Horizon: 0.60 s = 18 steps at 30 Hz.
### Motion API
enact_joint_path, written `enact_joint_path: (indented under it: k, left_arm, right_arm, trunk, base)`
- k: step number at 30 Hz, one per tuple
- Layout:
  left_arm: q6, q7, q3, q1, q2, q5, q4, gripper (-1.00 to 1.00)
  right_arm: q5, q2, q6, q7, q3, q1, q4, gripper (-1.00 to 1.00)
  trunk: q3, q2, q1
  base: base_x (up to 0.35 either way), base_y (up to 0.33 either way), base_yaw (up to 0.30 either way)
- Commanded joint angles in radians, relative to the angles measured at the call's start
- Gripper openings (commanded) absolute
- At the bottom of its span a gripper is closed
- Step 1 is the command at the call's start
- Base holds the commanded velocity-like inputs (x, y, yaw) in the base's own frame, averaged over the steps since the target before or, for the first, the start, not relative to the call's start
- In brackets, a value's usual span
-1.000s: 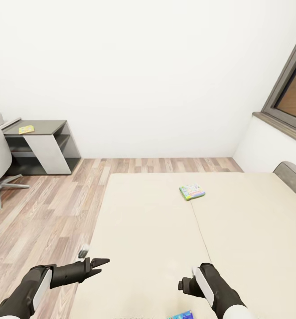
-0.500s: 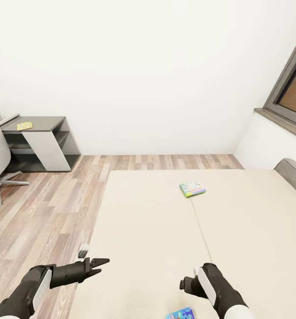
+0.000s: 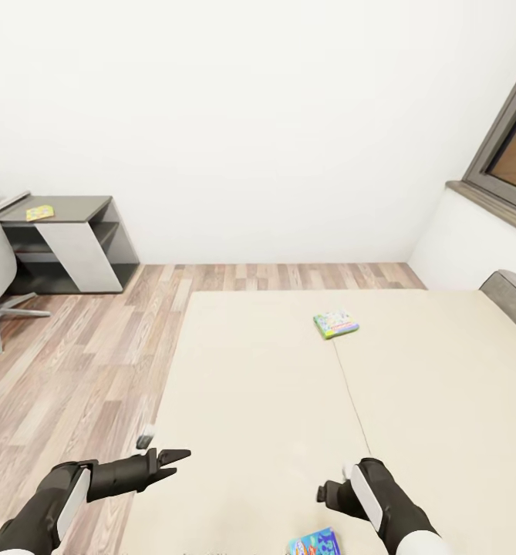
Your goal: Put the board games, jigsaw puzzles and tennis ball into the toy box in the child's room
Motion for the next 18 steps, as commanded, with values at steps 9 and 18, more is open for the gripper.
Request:
enact_joint_path:
  k: [9, 18]
  left_arm:
    - [0.005, -0.002, 0.001, -0.001, 0.0, 0.002, 0.0, 1.0]
    - [0.004, -0.002, 0.001, -0.001, 0.0, 0.002, 0.0, 1.0]
  right_arm:
    - [-0.011, 0.001, 0.002, 0.019, -0.004, 0.0, -0.002, 1.0]
    - [-0.011, 0.001, 0.002, 0.024, -0.004, 0.0, -0.002, 1.0]
  trunk:
    - [-0.017, -0.002, 0.0]
    - [-0.031, -0.002, 0.0]
  base:
    - [0.0, 0.0, 0.0]
    - [0.0, 0.0, 0.0]
